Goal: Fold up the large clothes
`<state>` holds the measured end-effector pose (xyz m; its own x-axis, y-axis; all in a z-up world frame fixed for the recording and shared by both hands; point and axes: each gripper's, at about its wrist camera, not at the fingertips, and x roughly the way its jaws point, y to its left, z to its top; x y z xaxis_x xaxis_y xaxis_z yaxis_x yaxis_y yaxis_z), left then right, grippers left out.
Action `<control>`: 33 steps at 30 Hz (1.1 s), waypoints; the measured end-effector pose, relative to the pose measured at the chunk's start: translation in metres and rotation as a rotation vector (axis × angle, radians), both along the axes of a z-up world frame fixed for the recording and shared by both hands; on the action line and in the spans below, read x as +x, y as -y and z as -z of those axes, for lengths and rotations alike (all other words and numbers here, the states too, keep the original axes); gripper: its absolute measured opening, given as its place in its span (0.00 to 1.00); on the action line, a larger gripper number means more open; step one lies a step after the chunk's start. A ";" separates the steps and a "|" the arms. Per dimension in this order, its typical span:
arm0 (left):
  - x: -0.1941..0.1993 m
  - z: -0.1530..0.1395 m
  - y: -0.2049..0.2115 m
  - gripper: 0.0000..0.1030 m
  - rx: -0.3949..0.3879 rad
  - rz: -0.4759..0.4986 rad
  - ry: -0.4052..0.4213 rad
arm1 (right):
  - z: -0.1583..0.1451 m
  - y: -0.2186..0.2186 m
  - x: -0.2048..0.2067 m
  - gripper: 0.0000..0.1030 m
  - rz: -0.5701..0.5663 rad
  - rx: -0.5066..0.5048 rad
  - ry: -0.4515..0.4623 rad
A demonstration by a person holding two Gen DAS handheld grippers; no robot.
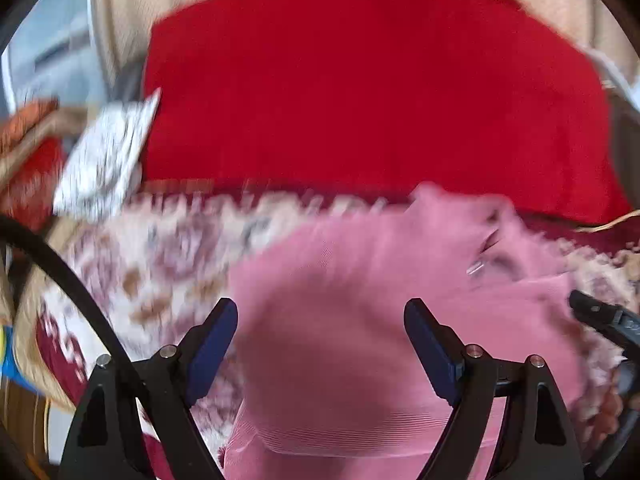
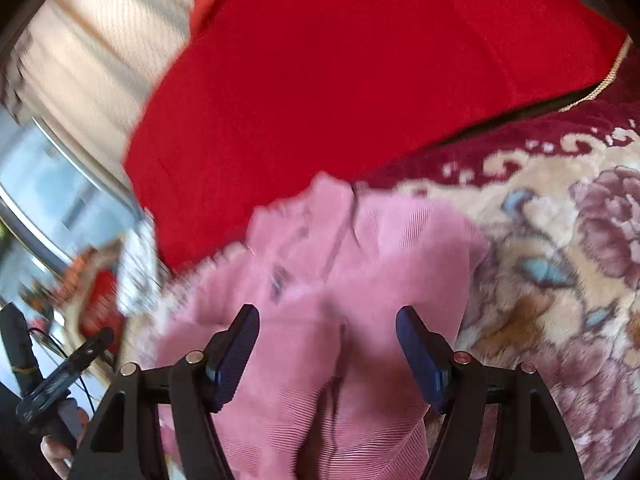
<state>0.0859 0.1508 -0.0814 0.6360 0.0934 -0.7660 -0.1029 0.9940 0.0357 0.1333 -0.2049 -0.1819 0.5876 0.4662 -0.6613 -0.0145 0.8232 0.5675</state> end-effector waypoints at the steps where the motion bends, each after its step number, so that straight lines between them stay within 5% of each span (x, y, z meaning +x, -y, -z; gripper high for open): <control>1: 0.003 0.016 -0.009 0.83 -0.013 -0.013 -0.034 | 0.007 -0.007 0.004 0.72 -0.009 -0.032 -0.033; 4: 0.009 0.064 -0.017 0.83 -0.035 -0.049 -0.162 | 0.016 -0.024 0.008 0.70 -0.023 -0.081 -0.032; 5: 0.009 0.078 -0.020 0.83 -0.073 -0.052 -0.183 | 0.013 -0.033 0.008 0.58 -0.059 -0.094 -0.005; 6: 0.008 0.088 -0.022 0.83 -0.113 -0.051 -0.189 | 0.009 -0.043 0.007 0.33 -0.109 -0.104 0.022; 9: 0.003 0.088 -0.020 0.83 -0.101 -0.025 -0.150 | -0.001 -0.063 -0.001 0.13 -0.142 -0.193 0.090; 16: -0.010 0.051 -0.016 0.83 -0.145 0.001 0.068 | -0.040 -0.024 -0.021 0.06 0.025 -0.213 0.286; 18: 0.002 0.070 -0.008 0.83 -0.116 -0.003 -0.032 | -0.032 -0.014 -0.013 0.06 0.050 -0.256 0.230; 20: 0.012 0.093 0.001 0.85 -0.007 -0.012 -0.134 | -0.004 -0.009 0.004 0.06 0.031 -0.245 0.073; 23: 0.006 0.082 0.005 0.85 0.020 0.004 -0.083 | 0.013 0.000 0.012 0.08 0.034 -0.191 -0.050; 28: -0.011 0.050 -0.008 0.85 0.044 -0.066 0.091 | -0.039 0.018 -0.016 0.12 0.128 -0.176 0.184; 29: -0.015 0.045 -0.009 0.85 0.057 -0.076 0.128 | -0.045 0.018 -0.022 0.23 0.127 -0.166 0.224; 32: -0.005 0.045 -0.007 0.86 0.079 -0.070 0.115 | -0.048 0.000 -0.029 0.88 0.078 -0.168 0.257; 33: 0.000 0.051 -0.004 0.86 0.088 -0.060 0.083 | -0.048 -0.007 -0.033 0.87 0.064 -0.173 0.282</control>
